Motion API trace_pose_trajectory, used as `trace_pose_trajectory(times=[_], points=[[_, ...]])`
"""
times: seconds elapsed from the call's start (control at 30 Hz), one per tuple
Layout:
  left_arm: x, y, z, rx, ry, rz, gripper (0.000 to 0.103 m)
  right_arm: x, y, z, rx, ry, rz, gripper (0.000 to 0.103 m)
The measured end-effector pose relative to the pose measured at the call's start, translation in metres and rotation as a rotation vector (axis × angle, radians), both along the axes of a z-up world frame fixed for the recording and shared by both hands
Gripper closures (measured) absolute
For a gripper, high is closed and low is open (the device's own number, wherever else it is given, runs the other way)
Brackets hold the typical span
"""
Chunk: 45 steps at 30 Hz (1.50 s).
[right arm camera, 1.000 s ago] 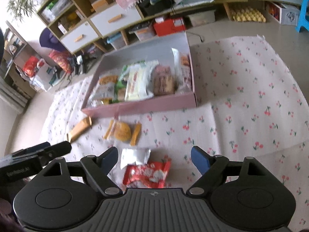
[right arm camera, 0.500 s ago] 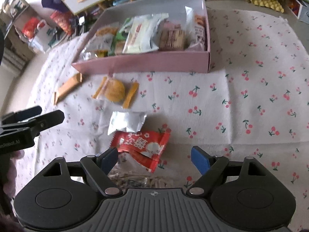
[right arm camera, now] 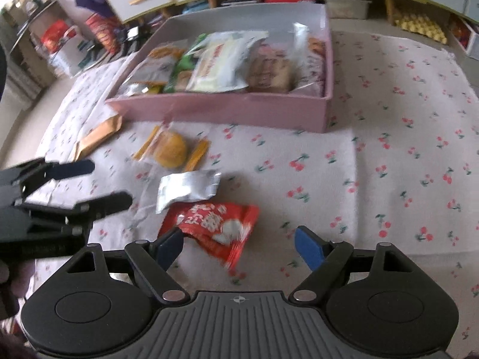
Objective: Organize snacks
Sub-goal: 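Move the left tool to the silver packet while the right tool moves to the red packet, then grasp the silver packet with the left tool while the right tool approaches the red packet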
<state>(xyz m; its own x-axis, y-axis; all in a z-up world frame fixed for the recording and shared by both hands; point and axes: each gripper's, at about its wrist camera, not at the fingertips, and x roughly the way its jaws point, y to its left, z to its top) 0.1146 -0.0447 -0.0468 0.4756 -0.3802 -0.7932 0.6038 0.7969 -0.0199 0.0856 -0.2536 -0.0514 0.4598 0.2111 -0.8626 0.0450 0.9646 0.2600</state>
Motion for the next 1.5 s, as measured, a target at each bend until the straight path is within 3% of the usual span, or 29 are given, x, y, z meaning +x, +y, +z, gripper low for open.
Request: trace_pose_trajectory(times=[0.23, 0.4, 0.63, 0.83, 1.27, 1.43, 1.5], points=[[-0.013, -0.028, -0.002, 0.023, -0.047, -0.132, 0.045, 0.000, -0.034, -0.004, -0.035, 0.009, -0.139, 0.021], [-0.015, -0.042, -0.005, 0.014, -0.040, -0.194, 0.058, -0.005, -0.050, -0.003, 0.003, 0.016, -0.157, 0.021], [-0.013, -0.052, -0.010, 0.012, -0.019, -0.204, 0.071, -0.006, -0.047, -0.003, 0.004, 0.022, -0.138, 0.021], [-0.014, -0.057, -0.009, 0.060, -0.025, -0.173, 0.085, -0.006, -0.045, 0.001, 0.043, 0.013, -0.132, 0.021], [-0.015, -0.027, 0.003, 0.176, -0.033, -0.061, 0.086, 0.002, -0.033, 0.005, 0.169, 0.014, -0.142, 0.021], [-0.015, -0.013, 0.002, 0.213, -0.023, -0.019, 0.086, 0.009, -0.014, 0.003, 0.171, 0.019, -0.121, 0.021], [-0.015, -0.009, 0.002, 0.205, -0.017, -0.034, 0.084, 0.012, -0.007, 0.001, 0.158, 0.021, -0.116, 0.027]])
